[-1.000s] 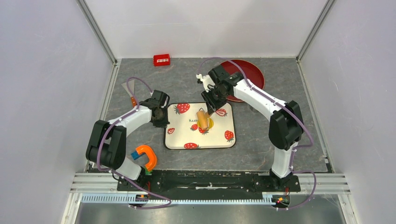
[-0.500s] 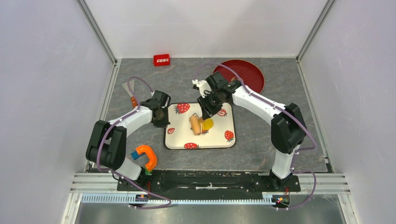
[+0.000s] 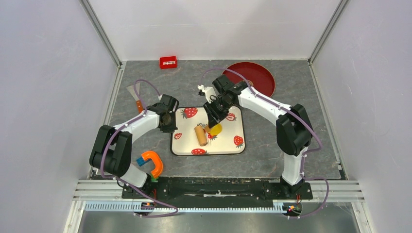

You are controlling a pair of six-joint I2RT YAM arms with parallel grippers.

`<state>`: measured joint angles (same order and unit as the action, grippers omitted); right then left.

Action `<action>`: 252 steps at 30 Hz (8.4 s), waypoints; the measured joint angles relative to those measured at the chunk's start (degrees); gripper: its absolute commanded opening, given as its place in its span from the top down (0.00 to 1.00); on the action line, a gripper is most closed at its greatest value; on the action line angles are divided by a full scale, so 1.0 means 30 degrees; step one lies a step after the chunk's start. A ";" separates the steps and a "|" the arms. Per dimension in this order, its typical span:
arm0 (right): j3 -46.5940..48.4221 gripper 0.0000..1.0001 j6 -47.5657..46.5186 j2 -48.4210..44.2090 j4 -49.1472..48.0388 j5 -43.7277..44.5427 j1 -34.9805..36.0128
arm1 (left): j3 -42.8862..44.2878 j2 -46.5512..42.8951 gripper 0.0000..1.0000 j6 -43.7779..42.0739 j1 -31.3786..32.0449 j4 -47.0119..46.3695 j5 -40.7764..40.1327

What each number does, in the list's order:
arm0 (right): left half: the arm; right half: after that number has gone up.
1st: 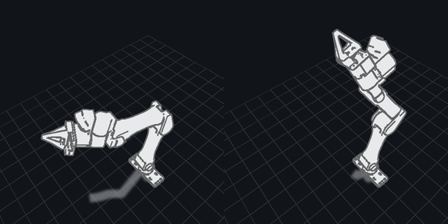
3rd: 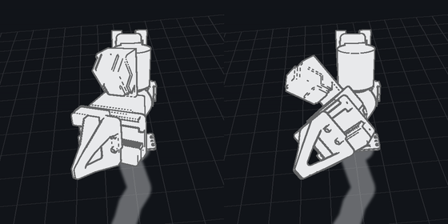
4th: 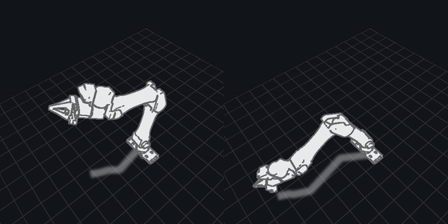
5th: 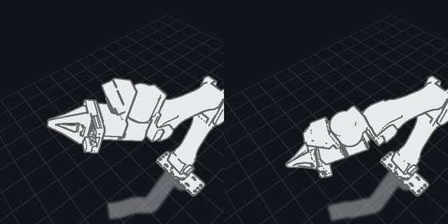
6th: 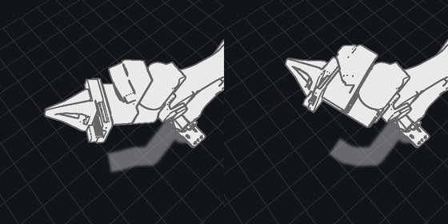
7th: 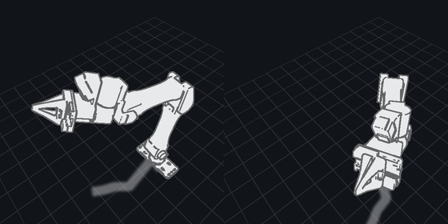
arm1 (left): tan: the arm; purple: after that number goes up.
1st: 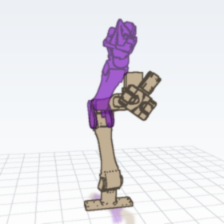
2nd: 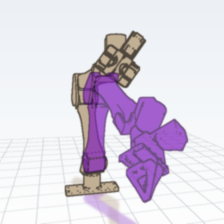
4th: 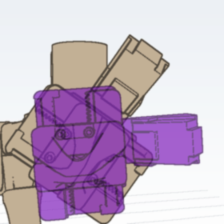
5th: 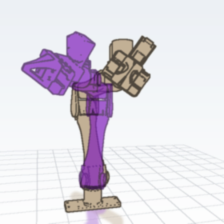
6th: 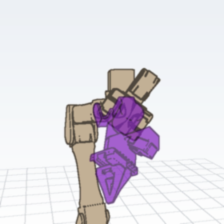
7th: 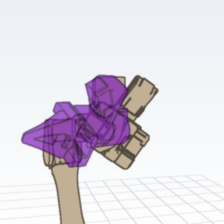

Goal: Roll out the dumpling wrappers from the dough

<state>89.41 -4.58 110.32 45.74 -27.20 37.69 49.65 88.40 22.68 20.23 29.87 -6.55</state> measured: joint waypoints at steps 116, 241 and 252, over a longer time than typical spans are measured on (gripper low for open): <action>0.3621 1.00 0.0423 0.0816 0.4269 0.3322 -0.2827 | 0.0262 0.0262 0.98 0.0007 0.0393 0.0255 -0.0597; 0.1545 1.00 0.2586 -0.0291 0.1632 0.5071 -0.2594 | 0.1027 0.0874 0.98 -0.0495 -0.1654 0.1144 0.2353; -0.0342 1.00 0.3031 -0.0539 -0.0721 0.3614 -0.2922 | 0.0794 0.0648 0.98 -0.0488 -0.1275 0.0896 0.1851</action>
<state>88.38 4.51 108.71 43.57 -16.36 28.93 52.03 90.35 21.21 16.40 32.56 -0.99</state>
